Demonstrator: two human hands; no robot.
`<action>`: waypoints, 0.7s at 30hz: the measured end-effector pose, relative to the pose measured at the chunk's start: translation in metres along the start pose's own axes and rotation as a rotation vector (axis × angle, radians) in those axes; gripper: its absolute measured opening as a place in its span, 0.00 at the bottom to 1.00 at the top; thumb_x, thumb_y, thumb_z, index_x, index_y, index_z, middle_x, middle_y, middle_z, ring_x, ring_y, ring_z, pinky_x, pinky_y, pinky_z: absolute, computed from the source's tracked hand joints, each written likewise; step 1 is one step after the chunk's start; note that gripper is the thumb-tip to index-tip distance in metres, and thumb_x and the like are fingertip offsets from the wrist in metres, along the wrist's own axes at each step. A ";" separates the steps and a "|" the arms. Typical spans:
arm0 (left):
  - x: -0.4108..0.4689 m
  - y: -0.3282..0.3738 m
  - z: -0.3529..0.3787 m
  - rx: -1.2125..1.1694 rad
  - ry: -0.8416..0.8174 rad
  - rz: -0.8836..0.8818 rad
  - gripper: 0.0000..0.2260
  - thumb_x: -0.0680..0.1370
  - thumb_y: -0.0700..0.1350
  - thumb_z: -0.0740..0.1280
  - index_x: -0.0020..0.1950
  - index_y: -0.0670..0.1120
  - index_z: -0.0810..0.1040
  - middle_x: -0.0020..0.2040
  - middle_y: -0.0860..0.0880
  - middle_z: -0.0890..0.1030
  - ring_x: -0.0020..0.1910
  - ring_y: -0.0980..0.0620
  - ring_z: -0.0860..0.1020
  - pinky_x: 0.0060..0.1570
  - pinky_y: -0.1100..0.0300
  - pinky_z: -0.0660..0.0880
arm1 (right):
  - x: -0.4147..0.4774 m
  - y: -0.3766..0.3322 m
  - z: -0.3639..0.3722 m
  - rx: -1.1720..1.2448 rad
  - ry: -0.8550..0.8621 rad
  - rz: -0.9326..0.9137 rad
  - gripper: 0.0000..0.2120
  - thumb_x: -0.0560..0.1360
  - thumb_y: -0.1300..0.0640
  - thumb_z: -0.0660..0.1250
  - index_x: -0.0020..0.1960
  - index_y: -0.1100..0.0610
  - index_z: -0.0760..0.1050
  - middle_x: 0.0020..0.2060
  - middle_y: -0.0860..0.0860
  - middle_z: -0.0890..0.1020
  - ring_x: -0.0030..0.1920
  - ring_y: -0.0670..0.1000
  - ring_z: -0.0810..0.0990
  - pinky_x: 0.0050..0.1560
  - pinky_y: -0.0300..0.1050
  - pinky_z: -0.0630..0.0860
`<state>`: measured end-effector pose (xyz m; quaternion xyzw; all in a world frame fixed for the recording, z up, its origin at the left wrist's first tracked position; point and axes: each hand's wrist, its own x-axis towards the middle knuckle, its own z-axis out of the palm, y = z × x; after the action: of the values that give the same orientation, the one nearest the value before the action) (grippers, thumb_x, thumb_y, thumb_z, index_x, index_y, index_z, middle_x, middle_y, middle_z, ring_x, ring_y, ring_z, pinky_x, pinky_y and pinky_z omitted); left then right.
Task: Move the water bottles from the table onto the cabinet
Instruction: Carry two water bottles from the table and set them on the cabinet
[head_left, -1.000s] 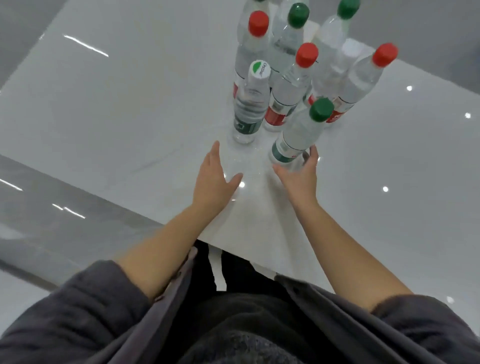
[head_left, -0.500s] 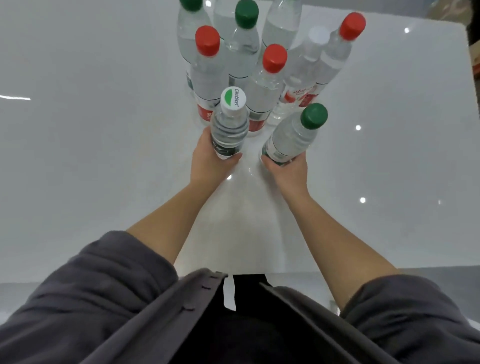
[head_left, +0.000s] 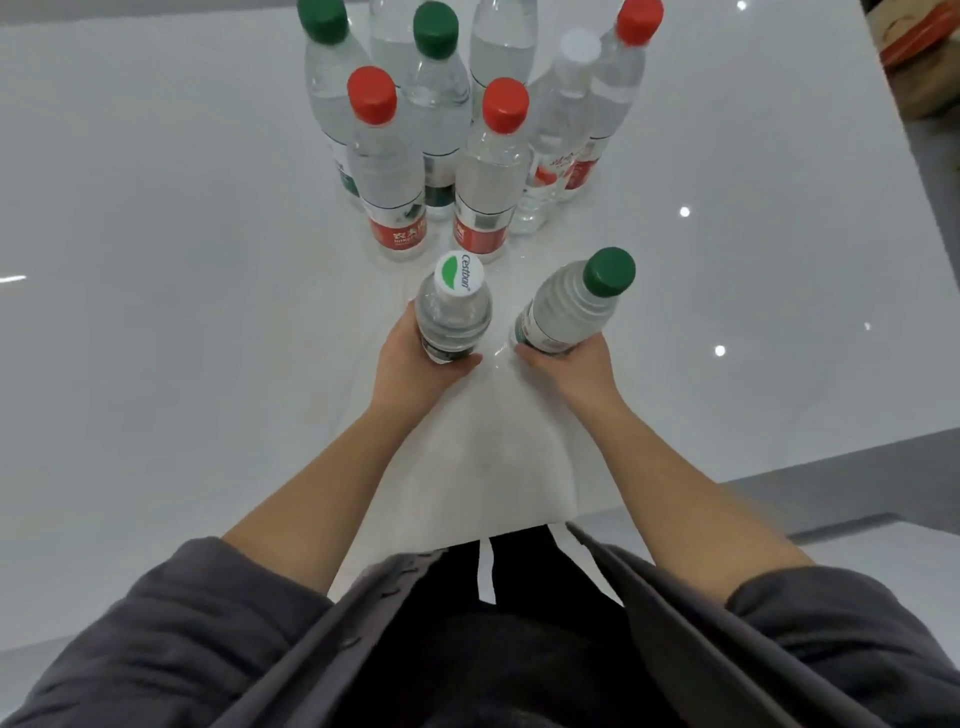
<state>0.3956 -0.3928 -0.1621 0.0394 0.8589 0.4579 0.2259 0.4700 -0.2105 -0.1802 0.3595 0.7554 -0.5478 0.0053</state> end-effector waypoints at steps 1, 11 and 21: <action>0.001 0.001 -0.001 0.020 -0.007 0.001 0.30 0.66 0.48 0.79 0.65 0.47 0.73 0.59 0.52 0.79 0.56 0.54 0.77 0.52 0.65 0.69 | -0.002 0.000 0.001 0.014 0.009 -0.001 0.29 0.64 0.51 0.79 0.62 0.54 0.75 0.52 0.45 0.82 0.52 0.44 0.81 0.52 0.38 0.78; -0.078 0.005 0.038 0.025 -0.278 0.078 0.26 0.65 0.47 0.80 0.60 0.49 0.75 0.49 0.60 0.80 0.49 0.62 0.79 0.45 0.73 0.72 | -0.124 0.060 -0.036 0.259 0.243 0.175 0.25 0.66 0.56 0.79 0.61 0.56 0.76 0.51 0.47 0.83 0.51 0.41 0.81 0.45 0.29 0.76; -0.187 0.032 0.147 0.119 -0.685 0.268 0.25 0.64 0.46 0.80 0.58 0.51 0.75 0.48 0.59 0.81 0.48 0.65 0.79 0.44 0.74 0.72 | -0.278 0.144 -0.122 0.266 0.623 0.303 0.15 0.67 0.60 0.79 0.50 0.58 0.79 0.43 0.50 0.84 0.41 0.37 0.81 0.43 0.32 0.77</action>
<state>0.6203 -0.3130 -0.1411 0.3155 0.7459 0.3928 0.4356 0.8025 -0.2383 -0.1386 0.6144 0.5811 -0.4985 -0.1908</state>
